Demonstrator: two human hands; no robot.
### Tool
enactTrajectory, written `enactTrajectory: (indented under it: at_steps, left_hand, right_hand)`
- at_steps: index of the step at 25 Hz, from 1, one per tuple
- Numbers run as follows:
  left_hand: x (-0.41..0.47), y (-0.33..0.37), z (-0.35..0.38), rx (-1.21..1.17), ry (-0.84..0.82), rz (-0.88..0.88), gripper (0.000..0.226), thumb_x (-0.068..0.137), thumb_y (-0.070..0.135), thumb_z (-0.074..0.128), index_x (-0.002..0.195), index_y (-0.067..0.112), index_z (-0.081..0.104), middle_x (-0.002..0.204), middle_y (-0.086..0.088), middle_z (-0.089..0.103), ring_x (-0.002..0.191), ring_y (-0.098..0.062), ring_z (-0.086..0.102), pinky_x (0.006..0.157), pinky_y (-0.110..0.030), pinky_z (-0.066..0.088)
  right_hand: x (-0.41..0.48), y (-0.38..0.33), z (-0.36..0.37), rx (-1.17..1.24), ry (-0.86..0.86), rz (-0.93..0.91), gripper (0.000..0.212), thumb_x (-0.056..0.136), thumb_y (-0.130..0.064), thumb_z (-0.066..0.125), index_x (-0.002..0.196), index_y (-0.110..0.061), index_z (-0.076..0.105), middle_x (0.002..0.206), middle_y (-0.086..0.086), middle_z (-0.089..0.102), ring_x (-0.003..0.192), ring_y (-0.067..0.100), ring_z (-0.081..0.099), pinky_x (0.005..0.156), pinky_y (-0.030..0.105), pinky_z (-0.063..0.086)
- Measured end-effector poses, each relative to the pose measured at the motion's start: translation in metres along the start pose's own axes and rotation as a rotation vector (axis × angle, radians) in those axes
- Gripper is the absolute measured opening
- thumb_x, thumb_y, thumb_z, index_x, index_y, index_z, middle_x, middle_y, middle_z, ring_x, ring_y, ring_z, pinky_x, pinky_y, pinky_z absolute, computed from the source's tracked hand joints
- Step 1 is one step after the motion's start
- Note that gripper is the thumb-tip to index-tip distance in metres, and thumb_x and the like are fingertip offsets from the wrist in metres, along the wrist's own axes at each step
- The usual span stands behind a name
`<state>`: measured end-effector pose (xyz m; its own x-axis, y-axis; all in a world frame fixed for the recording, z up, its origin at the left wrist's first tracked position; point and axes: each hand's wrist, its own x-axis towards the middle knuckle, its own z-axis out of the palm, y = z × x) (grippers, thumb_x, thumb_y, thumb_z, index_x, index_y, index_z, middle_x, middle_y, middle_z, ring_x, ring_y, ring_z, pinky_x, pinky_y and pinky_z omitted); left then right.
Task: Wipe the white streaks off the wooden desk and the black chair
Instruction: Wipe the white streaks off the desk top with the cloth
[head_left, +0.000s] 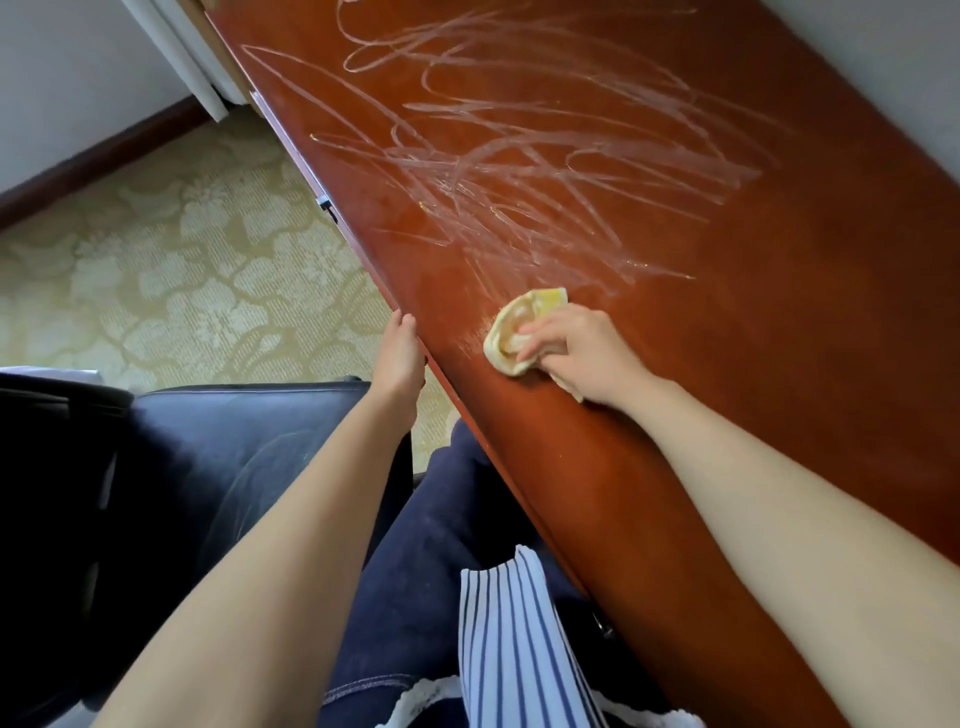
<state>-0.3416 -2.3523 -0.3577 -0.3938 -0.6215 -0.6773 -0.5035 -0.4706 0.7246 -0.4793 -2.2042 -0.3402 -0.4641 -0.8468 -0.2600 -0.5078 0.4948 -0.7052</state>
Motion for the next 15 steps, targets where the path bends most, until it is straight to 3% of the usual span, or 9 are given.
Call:
enactTrajectory:
  at_steps: [2,4,6,8,12,15]
  left_hand:
    - [0.012,0.003,0.004,0.048,0.053,0.002,0.042,0.1,0.028,0.027,0.139,0.023,0.04,0.138,0.002,0.048,0.128,-0.023,0.043,0.106,-0.038,0.034]
    - [0.021,0.003,0.01,0.039,0.083,-0.022,0.047,0.1,0.031,0.027,0.146,0.02,0.032,0.145,-0.002,0.043,0.132,-0.023,0.04,0.109,-0.04,0.032]
    - [0.026,0.006,0.017,-0.087,0.059,-0.095,0.057,0.097,0.049,0.024,0.149,0.026,0.025,0.15,0.004,0.037,0.134,-0.018,0.038,0.112,-0.044,0.029]
    - [0.034,0.004,0.022,-0.255,0.095,-0.164,0.07,0.088,0.066,0.022,0.147,0.03,0.03,0.148,0.005,0.04,0.132,-0.016,0.042,0.111,-0.043,0.033]
    - [0.09,-0.027,0.028,-0.366,0.193,-0.278,0.114,0.042,0.091,0.022,0.144,0.041,0.034,0.156,0.008,0.025,0.141,-0.023,0.028,0.112,-0.051,0.024]
    - [0.083,-0.019,0.031,-0.369,0.211,-0.303,0.115,0.042,0.089,0.025,0.146,0.039,0.03,0.157,0.006,0.023,0.141,-0.028,0.029,0.111,-0.054,0.024]
  right_hand:
    - [0.022,-0.001,-0.001,0.002,0.137,0.087,0.023,0.082,0.0,0.064,0.082,-0.02,0.076,0.116,-0.001,0.066,0.112,0.016,0.055,0.096,0.025,0.039]
    - [0.037,-0.006,0.004,-0.045,0.249,0.167,0.025,0.086,-0.001,0.059,0.084,-0.02,0.074,0.118,-0.002,0.064,0.112,0.018,0.053,0.091,0.029,0.043]
    - [0.044,-0.016,0.012,-0.069,0.351,0.255,0.029,0.087,0.001,0.051,0.087,-0.019,0.072,0.116,-0.003,0.062,0.112,0.02,0.049,0.084,0.028,0.041]
    - [0.04,-0.029,0.028,-0.108,0.423,0.276,0.03,0.086,0.002,0.049,0.09,-0.018,0.07,0.11,-0.002,0.063,0.108,0.022,0.048,0.077,0.026,0.035]
    - [0.013,-0.039,0.056,-0.093,0.365,0.044,0.025,0.08,0.005,0.057,0.087,-0.014,0.072,0.104,0.0,0.068,0.104,0.025,0.054,0.081,0.031,0.042]
    - [-0.018,-0.028,0.063,-0.064,0.271,-0.078,0.025,0.072,0.007,0.065,0.087,-0.012,0.074,0.101,-0.001,0.071,0.097,0.023,0.06,0.077,0.035,0.05]
